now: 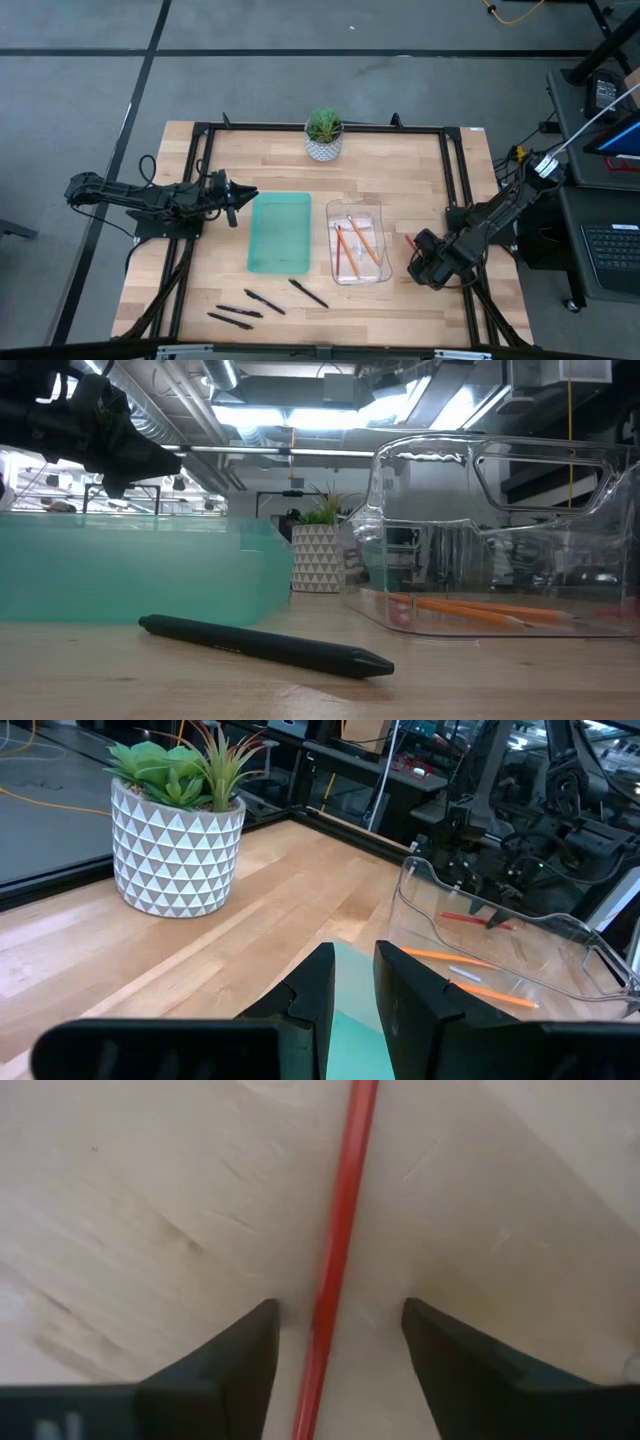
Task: Sort pens & pencils
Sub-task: Put the red pencil into the transparent bin
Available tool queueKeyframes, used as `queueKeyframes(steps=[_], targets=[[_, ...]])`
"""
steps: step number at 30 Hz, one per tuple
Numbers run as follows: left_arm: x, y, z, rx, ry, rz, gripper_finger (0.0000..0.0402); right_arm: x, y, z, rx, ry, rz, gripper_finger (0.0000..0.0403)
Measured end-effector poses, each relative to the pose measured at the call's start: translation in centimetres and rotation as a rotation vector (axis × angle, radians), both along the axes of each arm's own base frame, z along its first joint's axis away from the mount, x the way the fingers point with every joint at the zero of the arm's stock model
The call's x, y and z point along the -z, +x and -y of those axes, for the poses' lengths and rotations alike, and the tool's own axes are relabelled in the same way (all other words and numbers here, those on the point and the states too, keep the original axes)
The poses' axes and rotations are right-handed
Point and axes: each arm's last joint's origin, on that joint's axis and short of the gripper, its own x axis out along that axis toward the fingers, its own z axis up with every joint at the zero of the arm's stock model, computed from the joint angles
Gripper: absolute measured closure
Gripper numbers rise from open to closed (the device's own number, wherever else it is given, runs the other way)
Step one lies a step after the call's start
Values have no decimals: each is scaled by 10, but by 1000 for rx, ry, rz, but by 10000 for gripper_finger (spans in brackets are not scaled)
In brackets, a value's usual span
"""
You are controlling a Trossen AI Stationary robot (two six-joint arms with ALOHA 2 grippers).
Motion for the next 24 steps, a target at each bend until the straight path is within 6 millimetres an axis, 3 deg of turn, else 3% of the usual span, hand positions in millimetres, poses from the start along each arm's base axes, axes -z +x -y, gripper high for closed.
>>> queueKeyframes(steps=[14,24], targets=[[0,0,0,0,0,0,333,0,10,9,32,48,-41,379],[0,0,0,0,0,0,333,0,10,9,19,37,-32,387]])
